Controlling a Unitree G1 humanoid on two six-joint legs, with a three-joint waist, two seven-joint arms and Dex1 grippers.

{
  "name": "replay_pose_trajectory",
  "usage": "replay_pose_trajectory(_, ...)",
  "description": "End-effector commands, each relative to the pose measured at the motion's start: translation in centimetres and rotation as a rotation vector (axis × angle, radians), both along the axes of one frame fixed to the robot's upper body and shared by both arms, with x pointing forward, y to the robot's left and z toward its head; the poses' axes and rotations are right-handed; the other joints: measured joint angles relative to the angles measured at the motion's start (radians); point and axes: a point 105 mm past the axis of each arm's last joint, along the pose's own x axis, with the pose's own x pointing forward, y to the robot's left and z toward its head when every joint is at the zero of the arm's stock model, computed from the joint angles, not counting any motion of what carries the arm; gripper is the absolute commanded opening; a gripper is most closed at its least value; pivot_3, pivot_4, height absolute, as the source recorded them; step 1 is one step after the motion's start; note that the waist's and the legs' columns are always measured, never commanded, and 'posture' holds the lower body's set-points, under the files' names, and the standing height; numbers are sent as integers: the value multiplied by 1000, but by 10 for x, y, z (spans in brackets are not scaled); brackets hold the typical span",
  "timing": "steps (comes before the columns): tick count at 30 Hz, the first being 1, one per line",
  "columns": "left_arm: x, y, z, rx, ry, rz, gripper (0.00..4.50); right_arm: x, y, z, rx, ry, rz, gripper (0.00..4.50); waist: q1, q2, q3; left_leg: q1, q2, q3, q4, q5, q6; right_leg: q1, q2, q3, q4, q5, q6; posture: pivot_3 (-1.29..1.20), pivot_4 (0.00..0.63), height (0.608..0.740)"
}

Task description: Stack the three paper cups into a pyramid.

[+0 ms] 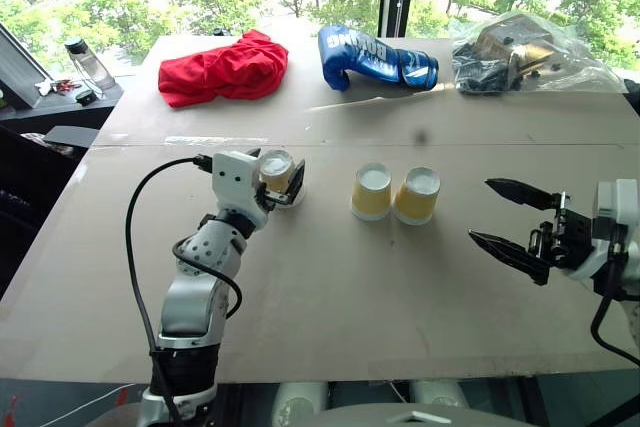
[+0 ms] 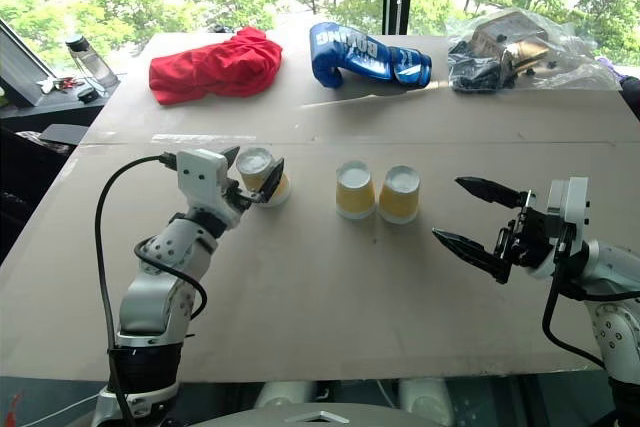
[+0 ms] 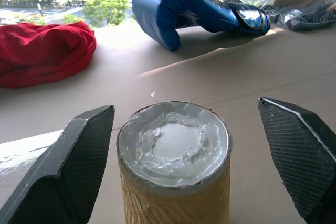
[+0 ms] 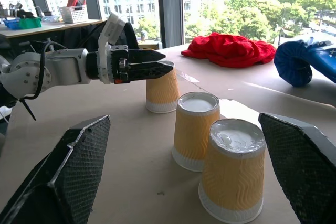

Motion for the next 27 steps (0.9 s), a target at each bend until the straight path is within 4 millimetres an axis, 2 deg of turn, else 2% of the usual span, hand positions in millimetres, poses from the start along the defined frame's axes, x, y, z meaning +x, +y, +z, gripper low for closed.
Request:
replay_pose_trajectory(1, 0, -2, 5, 1, -11, 7, 4500, -4, -1, 12, 6, -63, -4, 4462, -1, 0, 0, 0, 0, 0, 0, 0, 0, 0, 0, 0, 0, 0, 0, 0, 150, 740)
replay_pose_trajectory(9, -3, 5, 3, -21, 0, 37, 4500, -4, 1, 10, 9, -60, -8, 4462, -1, 0, 0, 0, 0, 0, 0, 0, 0, 0, 0, 0, 0, 0, 0, 0, 150, 740)
replay_pose_trajectory(21, -3, 8, -17, -5, 56, 38, 4500, -3, 1, 10, 7, -58, -4, 4462, 1, 0, 0, 0, 0, 0, 0, 0, 0, 0, 0, 0, 0, 0, 0, 0, 150, 740)
replay_pose_trajectory(22, -3, 8, -18, -4, 57, 39, 3957, -3, 1, 10, 7, -57, -4, 4500, 0, 0, 0, 0, 0, 0, 0, 0, 0, 0, 0, 0, 0, 0, 0, 0, 150, 740)
replay_pose_trajectory(24, -3, 9, -20, -3, 60, 41, 3502, -3, 1, 10, 8, -56, -3, 4500, 1, 0, 0, 0, 0, 0, 0, 0, 0, 0, 0, 0, 0, 0, 0, 0, 150, 740)
replay_pose_trajectory(27, -4, 9, -23, 6, 65, 34, 2266, -4, 2, 10, 10, -55, -3, 4500, 1, 0, 0, 0, 0, 0, 0, 0, 0, 0, 0, 0, 0, 0, 0, 0, 150, 740)
